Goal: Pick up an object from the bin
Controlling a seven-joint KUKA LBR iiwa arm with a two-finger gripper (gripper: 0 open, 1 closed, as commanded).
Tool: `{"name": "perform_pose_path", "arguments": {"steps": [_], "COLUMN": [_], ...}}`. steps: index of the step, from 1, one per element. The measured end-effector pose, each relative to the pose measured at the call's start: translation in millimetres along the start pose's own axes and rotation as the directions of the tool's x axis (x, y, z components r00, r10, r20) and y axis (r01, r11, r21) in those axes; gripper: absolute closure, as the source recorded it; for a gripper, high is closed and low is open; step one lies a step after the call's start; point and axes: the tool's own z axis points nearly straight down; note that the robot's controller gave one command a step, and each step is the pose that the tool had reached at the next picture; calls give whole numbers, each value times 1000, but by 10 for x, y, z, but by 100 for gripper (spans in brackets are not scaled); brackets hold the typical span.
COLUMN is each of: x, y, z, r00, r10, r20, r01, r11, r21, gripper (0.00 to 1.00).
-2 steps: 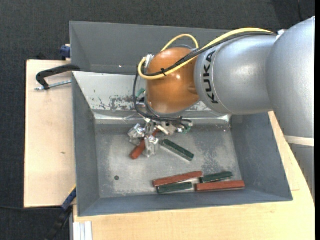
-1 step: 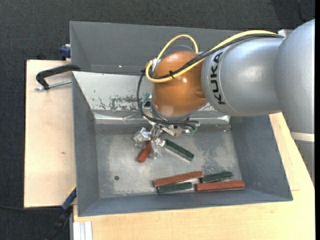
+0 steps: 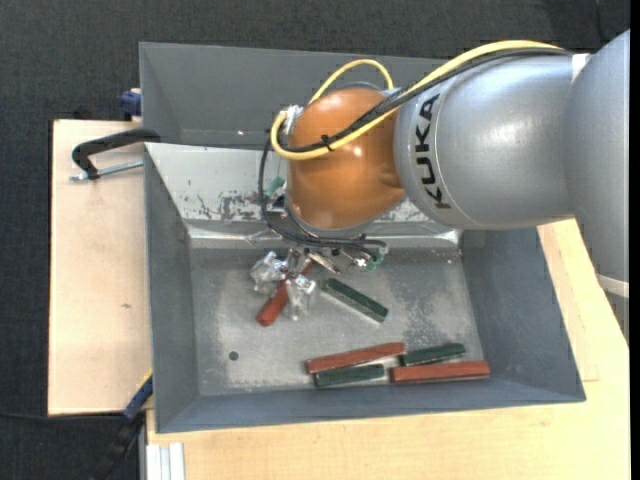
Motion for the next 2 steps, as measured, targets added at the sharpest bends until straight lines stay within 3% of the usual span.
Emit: {"name": "perform_pose_path", "arguments": {"steps": [1, 2], "x": [1, 70], "y": [-1, 43], "z": [0, -1368], "r00": [1000, 1000], "r10": [0, 13], "r20": [0, 1], "r01": [0, -13], "r11": [1000, 1000], "r21": [0, 2], "gripper": [100, 100]}}
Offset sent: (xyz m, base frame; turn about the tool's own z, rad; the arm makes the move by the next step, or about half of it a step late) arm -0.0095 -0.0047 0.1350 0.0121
